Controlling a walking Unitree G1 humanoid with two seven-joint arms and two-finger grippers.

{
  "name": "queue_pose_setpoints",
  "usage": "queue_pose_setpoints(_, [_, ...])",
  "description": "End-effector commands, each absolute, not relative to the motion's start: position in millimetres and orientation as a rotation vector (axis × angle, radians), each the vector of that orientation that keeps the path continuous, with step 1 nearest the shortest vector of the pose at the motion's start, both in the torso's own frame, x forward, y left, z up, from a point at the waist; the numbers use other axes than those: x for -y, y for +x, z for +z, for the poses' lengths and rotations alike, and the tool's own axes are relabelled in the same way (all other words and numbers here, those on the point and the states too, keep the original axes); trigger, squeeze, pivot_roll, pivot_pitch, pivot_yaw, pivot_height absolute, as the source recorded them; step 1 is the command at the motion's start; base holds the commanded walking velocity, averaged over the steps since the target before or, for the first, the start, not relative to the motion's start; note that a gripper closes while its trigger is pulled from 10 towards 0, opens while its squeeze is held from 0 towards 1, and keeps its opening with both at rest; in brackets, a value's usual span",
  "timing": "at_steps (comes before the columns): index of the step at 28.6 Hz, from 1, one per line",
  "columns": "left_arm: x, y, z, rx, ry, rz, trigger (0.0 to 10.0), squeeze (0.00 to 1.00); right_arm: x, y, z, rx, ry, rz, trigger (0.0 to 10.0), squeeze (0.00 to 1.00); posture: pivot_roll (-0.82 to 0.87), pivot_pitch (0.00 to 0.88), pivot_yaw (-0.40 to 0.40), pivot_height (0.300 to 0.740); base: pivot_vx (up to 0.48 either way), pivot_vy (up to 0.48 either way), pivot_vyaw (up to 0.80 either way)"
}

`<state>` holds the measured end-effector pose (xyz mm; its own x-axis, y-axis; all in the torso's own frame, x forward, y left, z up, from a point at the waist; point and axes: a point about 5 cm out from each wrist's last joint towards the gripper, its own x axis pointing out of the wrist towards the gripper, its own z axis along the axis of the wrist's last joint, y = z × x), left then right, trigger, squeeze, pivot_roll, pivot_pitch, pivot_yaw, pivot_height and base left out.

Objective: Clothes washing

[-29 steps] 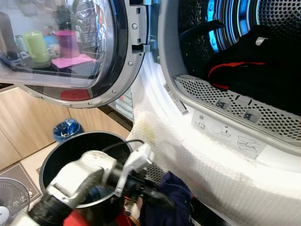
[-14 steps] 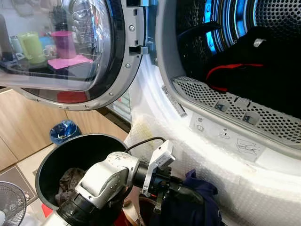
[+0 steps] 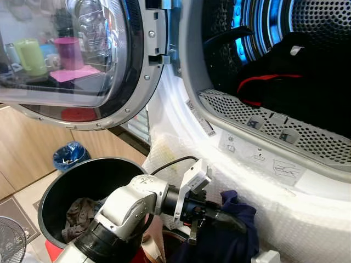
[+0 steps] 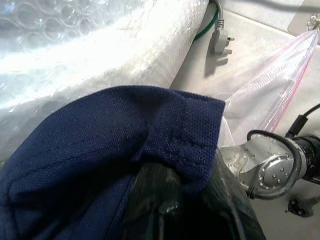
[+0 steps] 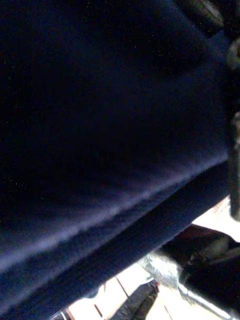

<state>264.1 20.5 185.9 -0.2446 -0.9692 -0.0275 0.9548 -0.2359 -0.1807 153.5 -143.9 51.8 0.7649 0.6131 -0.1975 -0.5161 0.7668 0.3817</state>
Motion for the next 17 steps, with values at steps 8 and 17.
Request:
queue_pose_setpoints(8, [-16.9,265.5,195.4,-0.138,-0.092,-1.826,0.0,0.00,128.9,165.2,56.5,-0.277,0.366,0.647,10.0,0.00,0.11,0.023,-0.033,0.740,0.000,0.000,0.00])
queue_pose_setpoints(17, [-16.5,266.6,196.9,-0.130,-0.092,-1.814,0.0,0.00,120.6,175.1,64.1,-0.236,0.419,0.676,0.0,0.00,0.12,0.032,-0.039,0.740,0.000,0.000,0.00])
